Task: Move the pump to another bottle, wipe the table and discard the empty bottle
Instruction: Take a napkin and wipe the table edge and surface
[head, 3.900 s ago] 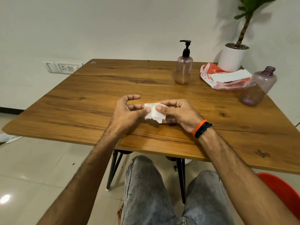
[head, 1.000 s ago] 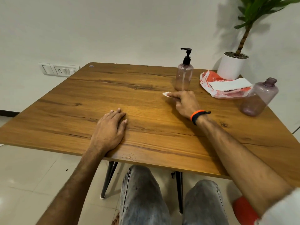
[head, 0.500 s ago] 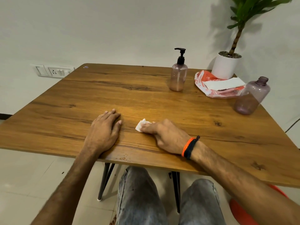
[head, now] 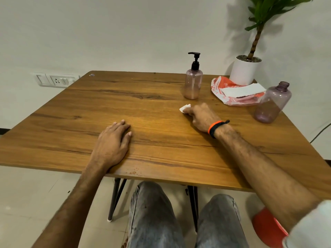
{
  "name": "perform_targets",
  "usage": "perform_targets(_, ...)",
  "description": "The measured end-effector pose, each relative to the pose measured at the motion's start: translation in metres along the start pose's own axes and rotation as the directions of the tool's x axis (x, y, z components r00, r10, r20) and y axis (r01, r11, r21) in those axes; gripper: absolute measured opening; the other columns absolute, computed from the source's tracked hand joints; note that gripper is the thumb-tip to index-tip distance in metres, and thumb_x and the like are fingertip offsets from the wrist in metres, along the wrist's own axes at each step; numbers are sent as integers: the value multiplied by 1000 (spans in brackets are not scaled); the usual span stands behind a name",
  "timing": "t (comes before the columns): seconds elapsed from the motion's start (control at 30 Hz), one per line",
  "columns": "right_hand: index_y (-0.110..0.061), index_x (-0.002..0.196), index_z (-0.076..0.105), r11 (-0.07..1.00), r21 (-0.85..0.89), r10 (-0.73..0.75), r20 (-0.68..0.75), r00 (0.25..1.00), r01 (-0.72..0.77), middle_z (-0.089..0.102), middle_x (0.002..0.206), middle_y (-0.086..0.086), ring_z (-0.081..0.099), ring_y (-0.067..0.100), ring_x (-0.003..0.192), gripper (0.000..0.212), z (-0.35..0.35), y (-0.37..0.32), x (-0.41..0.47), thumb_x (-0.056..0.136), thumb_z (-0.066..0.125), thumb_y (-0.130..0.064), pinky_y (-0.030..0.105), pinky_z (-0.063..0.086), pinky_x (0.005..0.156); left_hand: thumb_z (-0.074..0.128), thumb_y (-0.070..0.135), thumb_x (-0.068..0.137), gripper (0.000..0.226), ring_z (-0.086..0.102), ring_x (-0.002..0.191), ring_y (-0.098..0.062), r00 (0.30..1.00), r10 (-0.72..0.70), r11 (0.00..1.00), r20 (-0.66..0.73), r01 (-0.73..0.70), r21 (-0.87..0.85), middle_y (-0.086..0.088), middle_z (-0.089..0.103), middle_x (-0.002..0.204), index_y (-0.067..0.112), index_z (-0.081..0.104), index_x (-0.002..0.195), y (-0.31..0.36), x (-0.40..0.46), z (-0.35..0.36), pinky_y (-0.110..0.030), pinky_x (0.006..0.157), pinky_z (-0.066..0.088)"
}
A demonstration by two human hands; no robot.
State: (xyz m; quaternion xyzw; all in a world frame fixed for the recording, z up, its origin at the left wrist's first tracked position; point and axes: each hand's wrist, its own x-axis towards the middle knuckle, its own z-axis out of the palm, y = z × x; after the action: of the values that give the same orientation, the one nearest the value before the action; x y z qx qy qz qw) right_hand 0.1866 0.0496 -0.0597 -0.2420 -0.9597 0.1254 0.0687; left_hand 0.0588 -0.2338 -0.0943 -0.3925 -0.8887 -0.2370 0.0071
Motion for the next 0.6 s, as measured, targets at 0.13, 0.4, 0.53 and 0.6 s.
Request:
perform_targets(0.13,-30,135,56,997,-5,-81,13,997,81,59,133,15,56,33,119,52,3,-14,-30,93,46,-1,40,47,103,41,37,100,46,29,146,-23,1000,6,1000,4,-6,4,-3,38,155,18,47,142,-1,1,0,-49,119,24)
perform_targets(0.4,-22,135,57,918,173,-373,66,925,358,59,138,3,52,18,130,51,8,-52,-105,91,49,3,30,38,112,41,36,101,46,29,146,-24,1000,9,1000,6,-9,8,-4,38,155,17,46,143,-1,1,0,-49,119,23)
perform_targets(0.53,-23,129,61,930,321,-167,-72,983,181,63,132,-1,55,14,124,42,-11,-36,-74,94,51,-1,20,39,101,41,36,100,47,27,146,-23,1000,7,1000,13,-7,6,-4,37,156,17,45,143,0,1,0,-49,119,23)
perform_targets(0.6,-23,126,65,940,327,-43,-181,983,101,67,126,1,59,17,118,40,-19,-26,-49,94,53,-2,23,43,99,41,36,101,47,27,147,-22,1000,4,1000,13,-4,1,-3,36,156,18,45,144,1,0,-1,-49,119,22)
